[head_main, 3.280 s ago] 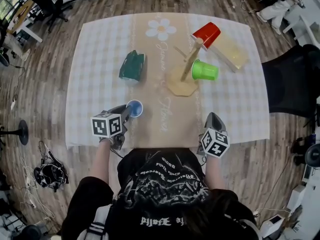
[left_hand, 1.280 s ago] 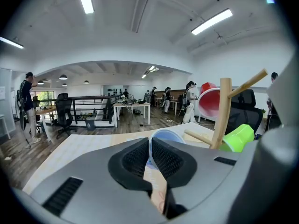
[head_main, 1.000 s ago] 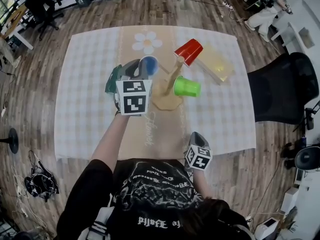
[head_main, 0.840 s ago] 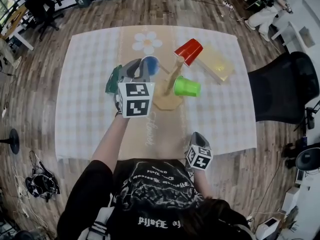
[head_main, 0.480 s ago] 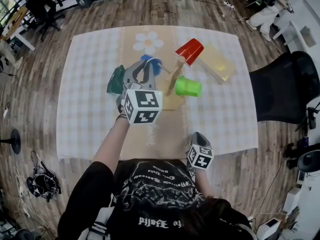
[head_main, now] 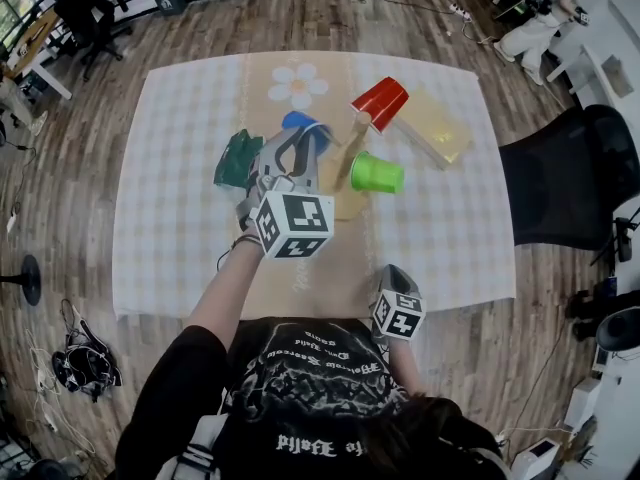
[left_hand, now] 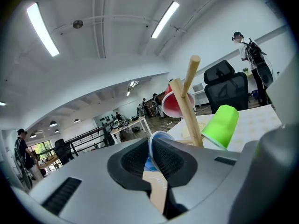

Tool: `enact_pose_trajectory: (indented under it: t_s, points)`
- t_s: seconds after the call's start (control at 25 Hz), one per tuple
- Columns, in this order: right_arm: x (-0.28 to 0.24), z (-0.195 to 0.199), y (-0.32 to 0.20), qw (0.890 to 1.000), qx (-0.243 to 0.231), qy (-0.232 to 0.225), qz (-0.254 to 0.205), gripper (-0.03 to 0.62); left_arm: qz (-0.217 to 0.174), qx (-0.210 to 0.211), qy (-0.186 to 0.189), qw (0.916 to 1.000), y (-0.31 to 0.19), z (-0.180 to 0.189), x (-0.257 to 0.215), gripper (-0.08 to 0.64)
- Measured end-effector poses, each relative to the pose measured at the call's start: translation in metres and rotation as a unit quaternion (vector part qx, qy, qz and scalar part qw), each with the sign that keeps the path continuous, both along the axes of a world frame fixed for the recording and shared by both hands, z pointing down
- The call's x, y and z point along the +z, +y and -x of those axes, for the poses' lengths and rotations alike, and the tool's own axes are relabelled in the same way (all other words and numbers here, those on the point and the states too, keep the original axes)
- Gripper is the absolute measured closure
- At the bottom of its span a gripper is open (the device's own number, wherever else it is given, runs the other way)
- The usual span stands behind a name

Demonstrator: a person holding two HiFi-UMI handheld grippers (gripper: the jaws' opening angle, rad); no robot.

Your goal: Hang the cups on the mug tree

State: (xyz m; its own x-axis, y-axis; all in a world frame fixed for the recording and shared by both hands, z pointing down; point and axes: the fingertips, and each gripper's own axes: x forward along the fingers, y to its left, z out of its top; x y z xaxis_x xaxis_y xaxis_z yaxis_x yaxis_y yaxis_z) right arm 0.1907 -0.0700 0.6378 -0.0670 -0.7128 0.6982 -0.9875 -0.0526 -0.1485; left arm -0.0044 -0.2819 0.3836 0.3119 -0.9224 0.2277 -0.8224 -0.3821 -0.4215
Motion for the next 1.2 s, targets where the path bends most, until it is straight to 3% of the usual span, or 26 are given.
enact_pose_trajectory:
  t_s: [0.8, 1.2]
  points:
    - [0.001, 0.003, 0.001, 1.000, -0.008, -0.005, -0.001, 0.583, -0.040, 0.050, -0.065, 0.9958, 0.020, -0.031, 0.009, 0.518]
    - [0.002, 0.005, -0.001, 1.000, -0.009, -0.007, -0.004, 0.583, -0.042, 0.079, -0.085, 0.9924, 0.028, -0.041, 0.020, 0.506]
